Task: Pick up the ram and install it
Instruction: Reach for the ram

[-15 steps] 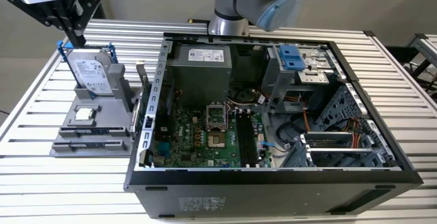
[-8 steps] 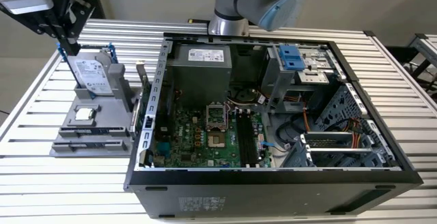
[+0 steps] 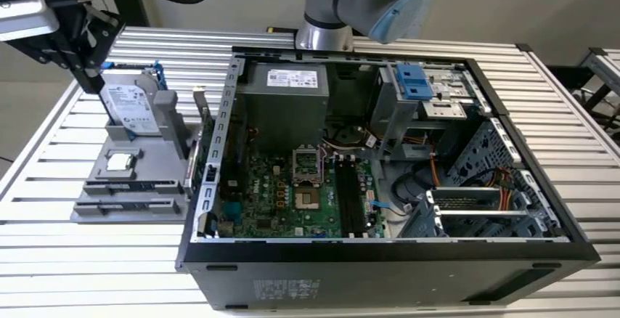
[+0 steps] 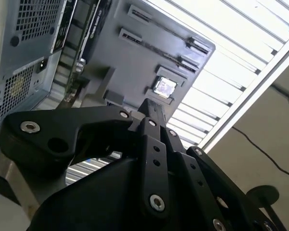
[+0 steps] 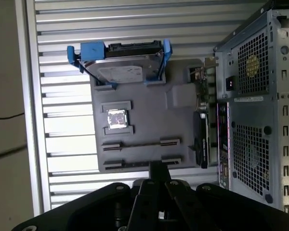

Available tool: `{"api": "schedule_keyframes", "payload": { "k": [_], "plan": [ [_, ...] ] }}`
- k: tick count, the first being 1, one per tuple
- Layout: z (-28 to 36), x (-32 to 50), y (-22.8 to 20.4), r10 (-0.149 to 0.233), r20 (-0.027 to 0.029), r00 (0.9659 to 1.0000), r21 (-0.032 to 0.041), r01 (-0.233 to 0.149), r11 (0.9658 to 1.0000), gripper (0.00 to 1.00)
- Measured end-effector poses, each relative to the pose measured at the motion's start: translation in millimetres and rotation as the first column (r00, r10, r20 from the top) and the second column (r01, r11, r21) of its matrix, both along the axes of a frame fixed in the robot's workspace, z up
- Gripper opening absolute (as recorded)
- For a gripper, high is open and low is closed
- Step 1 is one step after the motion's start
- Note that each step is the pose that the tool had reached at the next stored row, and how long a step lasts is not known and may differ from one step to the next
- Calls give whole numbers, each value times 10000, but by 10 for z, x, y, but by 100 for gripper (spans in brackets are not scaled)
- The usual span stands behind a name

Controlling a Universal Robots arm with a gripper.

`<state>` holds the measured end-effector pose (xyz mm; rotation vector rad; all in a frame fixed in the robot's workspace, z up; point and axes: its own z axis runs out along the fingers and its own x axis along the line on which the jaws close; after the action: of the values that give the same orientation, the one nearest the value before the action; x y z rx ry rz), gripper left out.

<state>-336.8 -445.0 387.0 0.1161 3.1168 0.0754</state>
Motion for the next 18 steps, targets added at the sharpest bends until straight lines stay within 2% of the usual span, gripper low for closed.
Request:
{"api": "schedule_keyframes", "payload": {
  "k": [7,9,18],
  "plan": [
    [-29,-34,-202,-19,-7,10000,0,19,10000,0],
    [-34,-40,-243,-20,-7,10000,0,20,10000,0],
    [-35,-42,-246,3,-5,10000,0,-3,10000,0]
  ]
}}
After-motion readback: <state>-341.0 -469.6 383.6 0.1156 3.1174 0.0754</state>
